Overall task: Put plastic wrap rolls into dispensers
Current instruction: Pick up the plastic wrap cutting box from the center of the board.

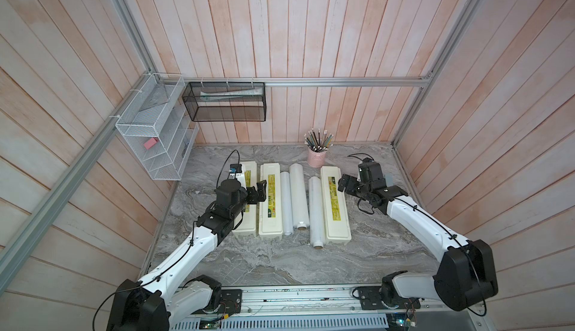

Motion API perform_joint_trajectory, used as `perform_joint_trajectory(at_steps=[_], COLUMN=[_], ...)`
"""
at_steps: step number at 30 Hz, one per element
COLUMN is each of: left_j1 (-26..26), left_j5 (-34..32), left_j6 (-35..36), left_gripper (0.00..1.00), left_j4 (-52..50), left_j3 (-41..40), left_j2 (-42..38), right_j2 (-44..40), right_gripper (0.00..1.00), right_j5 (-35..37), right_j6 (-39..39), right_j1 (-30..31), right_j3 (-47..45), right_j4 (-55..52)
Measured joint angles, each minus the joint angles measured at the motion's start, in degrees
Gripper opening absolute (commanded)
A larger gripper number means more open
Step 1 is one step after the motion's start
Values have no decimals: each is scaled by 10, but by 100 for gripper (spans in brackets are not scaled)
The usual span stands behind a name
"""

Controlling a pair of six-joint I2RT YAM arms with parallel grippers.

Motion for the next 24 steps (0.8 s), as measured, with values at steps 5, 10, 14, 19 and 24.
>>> perform_joint_trajectory(at_steps=[5,10,14,19,24], left_j1=[-57,-77,-76,-78,-78], left_j5=[6,16,20,31,41], left_j6=[12,23,24,24,24], left_gripper=[100,100,100,100,100], left_j4=[-16,-26,-26,-31,-31], left_j3=[17,17,17,27,31], left_j2=[46,59,58,61,62], right_j2=[2,4,4,4,5], right_gripper=[98,98,98,98,98], right_j5=[2,4,-2,4,4], right_j6=[-10,-10,-8,0,5], right_j1=[30,75,110,144,158], right_j3=[-1,-9,-16,-26,-38], right_j4=[-37,-68,-97,-136,-161])
